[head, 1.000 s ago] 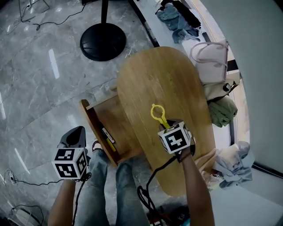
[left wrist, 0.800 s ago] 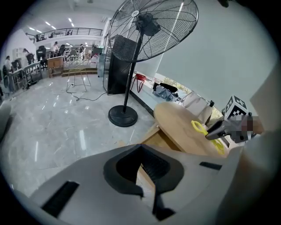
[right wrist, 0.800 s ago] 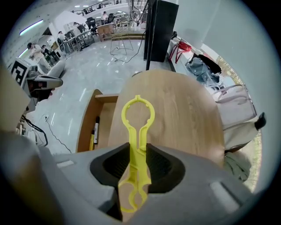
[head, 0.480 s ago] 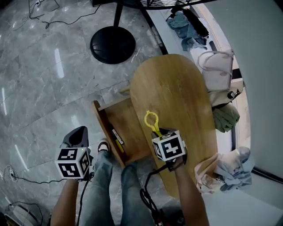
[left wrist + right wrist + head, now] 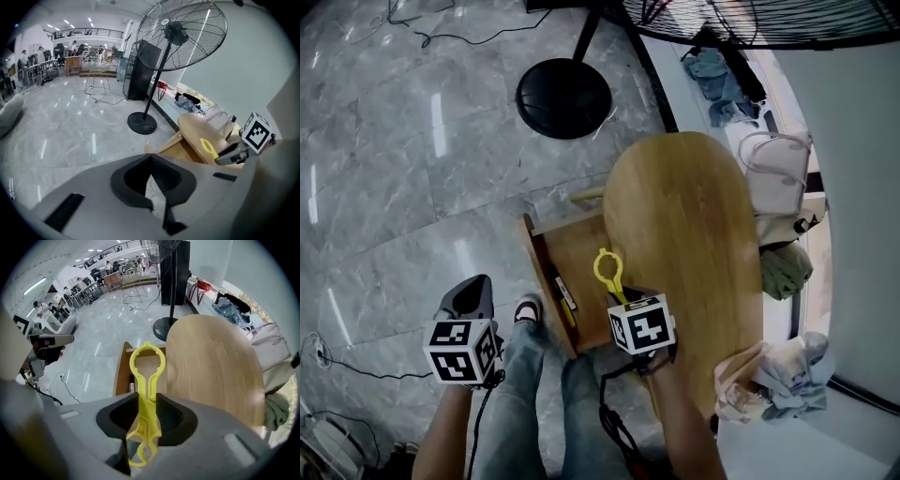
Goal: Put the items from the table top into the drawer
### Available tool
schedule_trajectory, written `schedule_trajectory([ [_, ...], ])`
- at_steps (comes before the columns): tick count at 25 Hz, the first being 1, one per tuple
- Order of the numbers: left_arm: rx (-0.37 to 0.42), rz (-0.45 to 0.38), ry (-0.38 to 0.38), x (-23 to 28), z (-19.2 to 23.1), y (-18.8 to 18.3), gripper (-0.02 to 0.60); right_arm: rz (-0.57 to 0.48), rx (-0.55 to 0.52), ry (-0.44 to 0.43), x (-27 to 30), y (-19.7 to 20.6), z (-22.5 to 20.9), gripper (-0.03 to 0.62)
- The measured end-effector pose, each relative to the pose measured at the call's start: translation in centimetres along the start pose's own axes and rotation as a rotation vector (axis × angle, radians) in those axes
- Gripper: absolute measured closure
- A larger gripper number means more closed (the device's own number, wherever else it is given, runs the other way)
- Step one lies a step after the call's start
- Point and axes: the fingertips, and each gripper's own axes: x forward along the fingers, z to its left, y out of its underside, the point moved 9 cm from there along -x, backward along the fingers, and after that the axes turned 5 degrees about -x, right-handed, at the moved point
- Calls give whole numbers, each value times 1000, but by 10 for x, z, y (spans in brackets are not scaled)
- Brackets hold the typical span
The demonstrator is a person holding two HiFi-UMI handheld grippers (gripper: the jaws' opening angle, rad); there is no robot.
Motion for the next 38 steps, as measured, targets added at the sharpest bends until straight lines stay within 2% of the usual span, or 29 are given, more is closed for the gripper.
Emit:
schedule_trajectory([
  [9,-38,-12,-45,-5,31,3,588,-32,10,-26,16,-12,16,476],
  [10,-45,-14,-48,-5,33,3,588,-41,16,-30,17,-12,16,468],
  [12,-57,-18,-53,-5,34,4,588,-59,33,-29,19,-11,15,397],
  [13,-63,-19,-54,-5,35,4,588,-62,40,-26,19,-10,14,384],
  [18,-73,-18,-54,-2,34,6,588,-65,36,-10,18,-7,13,384],
  [28,-45,-25,-48,0,16,2,588,-151,57,-20,2,0,3,385],
  [36,-20,-65,-25,-30,-28,-21,588,-328,148,-68,-55,6,-7,408],
  [38,-20,-80,-19,-48,-44,-31,588,-380,175,-75,-81,8,-7,448],
])
